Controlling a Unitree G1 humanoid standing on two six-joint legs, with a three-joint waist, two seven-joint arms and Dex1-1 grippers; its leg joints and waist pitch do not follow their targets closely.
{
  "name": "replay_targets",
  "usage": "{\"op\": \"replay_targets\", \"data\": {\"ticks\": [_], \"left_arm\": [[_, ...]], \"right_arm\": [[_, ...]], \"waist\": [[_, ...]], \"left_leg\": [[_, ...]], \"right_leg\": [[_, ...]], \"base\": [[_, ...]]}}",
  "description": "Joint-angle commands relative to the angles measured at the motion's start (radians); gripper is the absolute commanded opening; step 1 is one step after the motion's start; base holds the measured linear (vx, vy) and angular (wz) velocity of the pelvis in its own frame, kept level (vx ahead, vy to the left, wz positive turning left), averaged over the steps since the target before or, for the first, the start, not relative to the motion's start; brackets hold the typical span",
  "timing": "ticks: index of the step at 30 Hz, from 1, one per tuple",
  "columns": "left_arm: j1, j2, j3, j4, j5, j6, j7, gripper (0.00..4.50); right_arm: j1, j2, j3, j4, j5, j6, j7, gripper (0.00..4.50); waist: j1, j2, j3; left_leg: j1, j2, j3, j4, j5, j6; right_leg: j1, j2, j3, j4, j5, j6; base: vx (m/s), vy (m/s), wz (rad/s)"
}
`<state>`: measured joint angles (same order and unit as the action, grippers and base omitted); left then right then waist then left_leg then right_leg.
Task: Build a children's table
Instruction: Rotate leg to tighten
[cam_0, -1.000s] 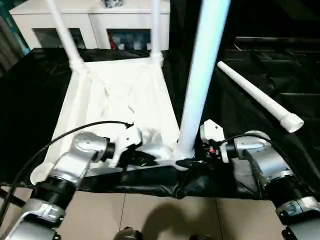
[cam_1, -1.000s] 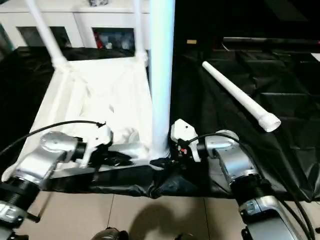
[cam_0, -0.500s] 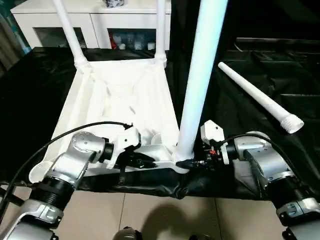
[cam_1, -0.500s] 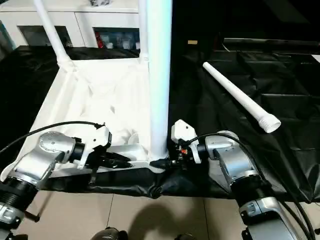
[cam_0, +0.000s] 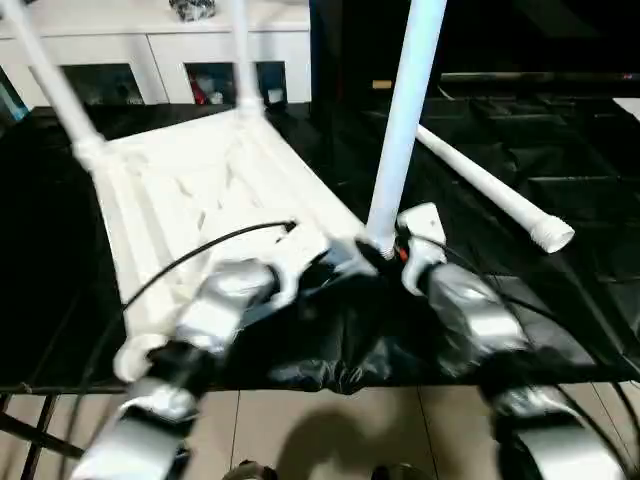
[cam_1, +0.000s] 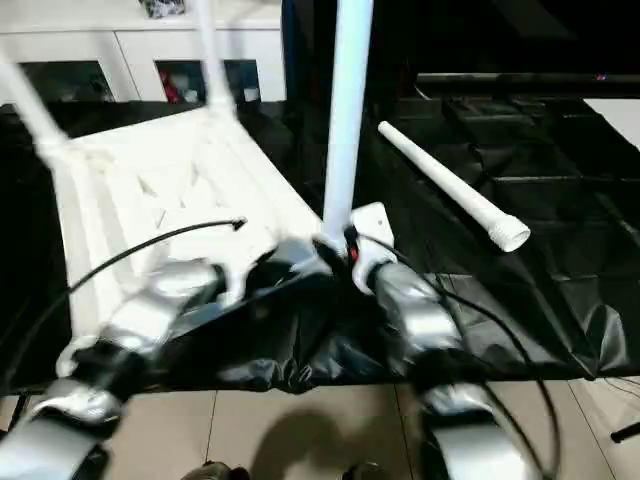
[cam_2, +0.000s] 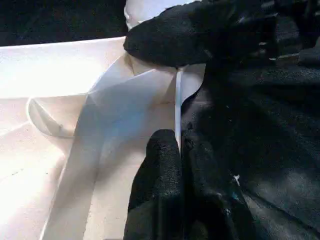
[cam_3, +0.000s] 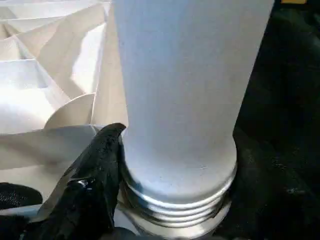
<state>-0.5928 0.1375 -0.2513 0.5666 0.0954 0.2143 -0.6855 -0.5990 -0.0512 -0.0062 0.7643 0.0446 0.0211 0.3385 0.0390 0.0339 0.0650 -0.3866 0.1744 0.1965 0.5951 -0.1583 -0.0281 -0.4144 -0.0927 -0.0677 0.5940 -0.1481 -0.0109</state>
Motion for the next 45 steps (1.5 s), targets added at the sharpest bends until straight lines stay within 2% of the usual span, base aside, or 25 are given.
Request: {"op": "replay_targets", "data": {"ticks": [1,2,5,8,11,12,14,16,19,20,21,22,25,29,32,33,35,37,39,40,41,45], "left_arm": [[-0.006,-0.047,-0.026,-0.011,-0.018,-0.038,-0.008,0.0],[-0.005,-0.045,-0.028,-0.013,-0.016,-0.04,-0.008,0.0],[0.019,-0.014,-0.043,-0.043,-0.023,-0.08,-0.064,0.0],[0.038,0.012,-0.049,-0.067,-0.033,-0.106,-0.116,0.0],[0.062,0.038,-0.043,-0.101,-0.061,-0.109,-0.174,0.0],[0.072,0.051,-0.036,-0.117,-0.079,-0.106,-0.206,0.0],[0.08,0.066,-0.034,-0.131,-0.093,-0.104,-0.236,0.0],[0.085,0.1,-0.039,-0.131,-0.091,-0.127,-0.28,0.0],[0.086,0.126,-0.037,-0.131,-0.094,-0.139,-0.319,0.0],[0.086,0.126,-0.037,-0.131,-0.094,-0.139,-0.319,0.0],[0.09,0.15,-0.037,-0.14,-0.103,-0.148,-0.365,0.0],[0.094,0.162,-0.037,-0.149,-0.11,-0.147,-0.39,0.0],[0.103,0.191,-0.043,-0.172,-0.133,-0.151,-0.458,0.0],[0.113,0.221,-0.049,-0.19,-0.161,-0.154,-0.523,0.0],[0.118,0.243,-0.046,-0.194,-0.177,-0.156,-0.569,0.0],[0.118,0.248,-0.044,-0.194,-0.18,-0.155,-0.576,0.0],[0.117,0.252,-0.042,-0.193,-0.182,-0.155,-0.581,0.0],[0.114,0.261,-0.038,-0.186,-0.183,-0.154,-0.592,0.0],[0.113,0.266,-0.036,-0.184,-0.186,-0.153,-0.599,0.0],[0.113,0.267,-0.035,-0.184,-0.187,-0.152,-0.598,0.0],[0.113,0.269,-0.035,-0.185,-0.188,-0.149,-0.598,0.0],[0.117,0.271,-0.033,-0.19,-0.187,-0.146,-0.6,0.0]], "right_arm": [[-0.015,0.059,0.049,-0.004,0.011,-0.039,0.052,3.1],[-0.015,0.061,0.046,-0.002,0.012,-0.043,0.052,3.31],[-0.007,0.042,0.063,-0.002,-0.001,-0.053,0.093,3.55],[-0.002,0.014,0.087,-0.001,-0.027,-0.081,0.114,3.89],[0.002,-0.027,0.081,0.004,-0.026,-0.073,0.159,3.89],[0.007,-0.049,0.078,-0.001,-0.018,-0.069,0.197,3.89],[0.016,-0.067,0.083,-0.017,-0.01,-0.07,0.241,3.89],[0.036,-0.104,0.104,-0.045,-0.018,-0.094,0.314,3.89],[0.056,-0.137,0.128,-0.08,-0.008,-0.087,0.408,3.89],[0.056,-0.137,0.128,-0.08,-0.008,-0.087,0.408,3.89],[0.078,-0.168,0.153,-0.124,0.01,-0.074,0.502,3.89],[0.088,-0.183,0.167,-0.147,0.02,-0.07,0.549,3.89],[0.109,-0.222,0.201,-0.199,0.041,-0.053,0.674,3.89],[0.118,-0.256,0.226,-0.242,0.066,-0.03,0.782,3.89],[0.121,-0.287,0.249,-0.268,0.07,-0.008,0.852,3.89],[0.123,-0.296,0.257,-0.278,0.071,-0.002,0.87,3.89],[0.123,-0.302,0.262,-0.284,0.07,0.002,0.881,3.89],[0.124,-0.308,0.268,-0.289,0.07,0.006,0.9,3.62],[0.125,-0.309,0.268,-0.295,0.073,0.015,0.911,3.52],[0.125,-0.309,0.268,-0.297,0.075,0.018,0.915,3.52],[0.123,-0.308,0.269,-0.296,0.078,0.022,0.92,3.43],[0.122,-0.305,0.277,-0.3,0.085,0.036,0.93,3.08]], "waist": [[0.005,-0.008,-0.081],[0.005,-0.011,-0.081],[0.007,-0.008,-0.079],[0.003,-0.006,-0.078],[0.004,-0.003,-0.078],[0.007,0.001,-0.078],[0.01,0.001,-0.077],[0.01,0.002,-0.076],[0.013,0.003,-0.077],[0.016,0.003,-0.078],[0.015,0.002,-0.077],[0.019,0.006,-0.076],[0.025,0.007,-0.079],[0.03,0.006,-0.075],[0.028,0.005,-0.074],[0.028,-0.003,-0.072],[0.031,0.0,-0.073],[0.034,0.001,-0.073],[0.037,-0.009,-0.071],[0.04,-0.004,-0.071],[0.042,-0.008,-0.07],[0.045,-0.008,-0.07]], "left_leg": [[0.02,0.044,-0.028,-0.072,-0.337,0.021],[0.018,0.044,-0.027,-0.071,-0.325,0.029],[0.016,0.044,-0.028,-0.072,-0.326,0.036],[0.017,0.047,-0.029,-0.074,-0.339,0.029],[0.019,0.048,-0.028,-0.074,-0.341,0.031],[0.025,0.05,-0.026,-0.073,-0.347,0.03],[0.021,0.049,-0.026,-0.075,-0.354,0.03],[0.022,0.049,-0.027,-0.076,-0.365,0.027],[0.023,0.05,-0.027,-0.076,-0.367,0.025],[0.022,0.051,-0.027,-0.076,-0.361,0.027],[0.022,0.051,-0.027,-0.077,-0.362,0.028],[0.024,0.053,-0.026,-0.077,-0.366,0.03],[0.022,0.055,-0.024,-0.076,-0.352,0.039],[0.023,0.056,-0.027,-0.078,-0.378,0.028],[0.026,0.056,-0.027,-0.079,-0.39,0.021],[0.024,0.056,-0.025,-0.08,-0.385,0.023],[0.026,0.056,-0.025,-0.079,-0.378,0.023],[0.026,0.056,-0.026,-0.079,-0.372,0.023],[0.025,0.057,-0.024,-0.079,-0.36,0.026],[0.026,0.057,-0.025,-0.079,-0.357,0.025],[0.027,0.058,-0.024,-0.079,-0.359,0.024],[0.027,0.057,-0.025,-0.08,-0.362,0.019]], "right_leg": [[0.042,-0.055,0.036,-0.083,-0.357,-0.181],[0.045,-0.055,0.036,-0.081,-0.344,-0.186],[0.046,-0.057,0.035,-0.083,-0.359,-0.184],[0.046,-0.057,0.036,-0.083,-0.369,-0.184],[0.045,-0.056,0.038,-0.081,-0.353,-0.196],[0.04,-0.055,0.039,-0.082,-0.345,-0.203],[0.045,-0.053,0.038,-0.077,-0.343,-0.202],[0.044,-0.053,0.038,-0.08,-0.353,-0.197],[0.044,-0.054,0.04,-0.081,-0.36,-0.192],[0.045,-0.054,0.039,-0.078,-0.346,-0.195],[0.046,-0.053,0.039,-0.078,-0.344,-0.197],[0.045,-0.051,0.039,-0.079,-0.339,-0.197],[0.046,-0.05,0.039,-0.072,-0.3,-0.216],[0.046,-0.052,0.038,-0.076,-0.367,-0.203],[0.041,-0.051,0.04,-0.078,-0.38,-0.203],[0.042,-0.051,0.04,-0.079,-0.379,-0.201],[0.041,-0.053,0.041,-0.077,-0.388,-0.199],[0.04,-0.053,0.042,-0.077,-0.382,-0.2],[0.04,-0.054,0.043,-0.077,-0.382,-0.199],[0.039,-0.054,0.043,-0.077,-0.387,-0.198],[0.037,-0.054,0.043,-0.078,-0.394,-0.195],[0.037,-0.056,0.043,-0.079,-0.408,-0.189]], "base": [[0.0,0.0,0.0],[0.0,0.0,0.0],[0.0,0.0,0.0],[0.0,0.0,0.0],[0.0,0.0,0.0],[0.0,0.0,0.0],[0.0,0.0,0.0],[0.0,0.0,0.0],[0.0,0.0,0.0],[0.0,0.0,0.0],[0.0,0.0,0.0],[0.0,0.0,0.0],[0.0,0.0,0.0],[0.0,0.0,0.0],[0.0,0.0,0.0],[0.0,0.0,0.0],[0.0,0.0,0.0],[0.0,0.0,0.0],[0.0,0.0,0.0],[0.0,0.0,0.0],[0.0,0.0,0.0],[0.0,0.0,0.0]]}}
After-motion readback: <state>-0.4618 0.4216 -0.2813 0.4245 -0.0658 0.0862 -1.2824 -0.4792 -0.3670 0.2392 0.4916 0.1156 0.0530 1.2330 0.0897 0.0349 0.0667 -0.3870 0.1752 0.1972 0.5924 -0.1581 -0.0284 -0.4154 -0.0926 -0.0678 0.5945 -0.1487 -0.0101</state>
